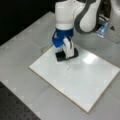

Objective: Erasing curve lines

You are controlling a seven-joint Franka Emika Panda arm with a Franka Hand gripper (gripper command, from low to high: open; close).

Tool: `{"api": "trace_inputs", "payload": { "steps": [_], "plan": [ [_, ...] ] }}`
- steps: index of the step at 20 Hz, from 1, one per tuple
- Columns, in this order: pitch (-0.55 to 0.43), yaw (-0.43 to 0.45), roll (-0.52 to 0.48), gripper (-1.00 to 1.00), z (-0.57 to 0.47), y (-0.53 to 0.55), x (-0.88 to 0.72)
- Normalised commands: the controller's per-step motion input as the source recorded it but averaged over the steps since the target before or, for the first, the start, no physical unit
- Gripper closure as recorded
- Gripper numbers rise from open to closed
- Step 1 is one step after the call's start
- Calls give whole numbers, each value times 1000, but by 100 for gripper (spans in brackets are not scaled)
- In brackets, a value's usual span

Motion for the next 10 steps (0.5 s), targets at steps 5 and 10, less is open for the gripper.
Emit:
{"api": "trace_inputs", "payload": {
  "steps": [5,10],
  "plan": [
    [-116,-88,63,100,-493,268,53],
    [-89,-133,56,100,-475,343,39]
  ]
}}
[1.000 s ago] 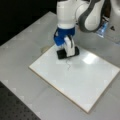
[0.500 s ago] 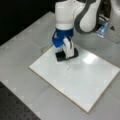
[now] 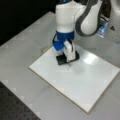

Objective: Erasing curve lines

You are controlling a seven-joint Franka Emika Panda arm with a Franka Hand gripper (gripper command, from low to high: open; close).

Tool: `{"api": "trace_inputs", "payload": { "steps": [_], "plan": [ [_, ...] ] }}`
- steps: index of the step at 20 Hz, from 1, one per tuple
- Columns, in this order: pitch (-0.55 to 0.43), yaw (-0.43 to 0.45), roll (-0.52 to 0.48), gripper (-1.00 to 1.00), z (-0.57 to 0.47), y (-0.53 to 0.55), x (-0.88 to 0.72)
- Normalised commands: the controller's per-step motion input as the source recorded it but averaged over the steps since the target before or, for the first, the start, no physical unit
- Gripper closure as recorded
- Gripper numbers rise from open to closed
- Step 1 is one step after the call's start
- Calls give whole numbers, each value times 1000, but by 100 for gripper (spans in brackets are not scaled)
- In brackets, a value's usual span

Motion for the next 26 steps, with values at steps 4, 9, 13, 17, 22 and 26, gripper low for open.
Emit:
{"api": "trace_inputs", "payload": {
  "steps": [4,9,13,17,22,26],
  "plan": [
    [-79,-194,67,100,-478,354,89],
    [-65,-244,80,100,-463,344,147],
    [-64,-275,85,100,-449,326,232],
    [-75,-298,73,100,-464,385,329],
    [-82,-264,85,100,-500,438,385],
    [-73,-249,77,100,-532,386,305]
  ]
}}
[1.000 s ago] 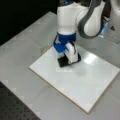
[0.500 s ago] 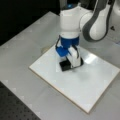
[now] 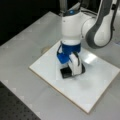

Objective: Erasing curve lines

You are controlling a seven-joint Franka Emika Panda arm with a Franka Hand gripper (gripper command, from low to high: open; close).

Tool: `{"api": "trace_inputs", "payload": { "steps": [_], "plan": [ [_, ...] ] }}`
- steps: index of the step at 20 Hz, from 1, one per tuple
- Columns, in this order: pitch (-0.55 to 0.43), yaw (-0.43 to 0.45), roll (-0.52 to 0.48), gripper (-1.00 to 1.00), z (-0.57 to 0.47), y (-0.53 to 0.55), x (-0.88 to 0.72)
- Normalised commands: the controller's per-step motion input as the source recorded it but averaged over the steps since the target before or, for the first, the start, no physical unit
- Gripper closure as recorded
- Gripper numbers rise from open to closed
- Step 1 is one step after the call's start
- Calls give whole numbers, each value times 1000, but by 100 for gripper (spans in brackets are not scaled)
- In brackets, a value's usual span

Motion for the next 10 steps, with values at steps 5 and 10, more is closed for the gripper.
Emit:
{"api": "trace_inputs", "payload": {
  "steps": [5,10],
  "plan": [
    [-14,-242,21,100,-427,279,116],
    [170,-128,-133,100,21,40,-256]
  ]
}}
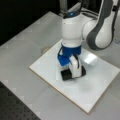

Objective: Erasing curve lines

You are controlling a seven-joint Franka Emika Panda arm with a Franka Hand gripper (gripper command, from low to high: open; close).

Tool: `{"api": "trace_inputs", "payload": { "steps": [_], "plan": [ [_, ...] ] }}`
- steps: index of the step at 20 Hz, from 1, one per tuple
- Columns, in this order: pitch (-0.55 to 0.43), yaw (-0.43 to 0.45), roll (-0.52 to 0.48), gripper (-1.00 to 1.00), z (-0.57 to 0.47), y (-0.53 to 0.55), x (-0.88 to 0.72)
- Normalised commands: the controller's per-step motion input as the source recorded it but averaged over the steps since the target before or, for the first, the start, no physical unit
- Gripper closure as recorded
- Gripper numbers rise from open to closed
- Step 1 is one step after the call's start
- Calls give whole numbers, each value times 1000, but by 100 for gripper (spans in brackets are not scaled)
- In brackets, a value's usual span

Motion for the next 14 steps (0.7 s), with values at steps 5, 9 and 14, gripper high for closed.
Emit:
{"api": "trace_inputs", "payload": {
  "steps": [5,9,14],
  "plan": [
    [313,56,-301,100,575,-256,-459],
    [332,206,-196,100,676,-330,-41],
    [338,369,-66,100,350,-416,267]
  ]
}}
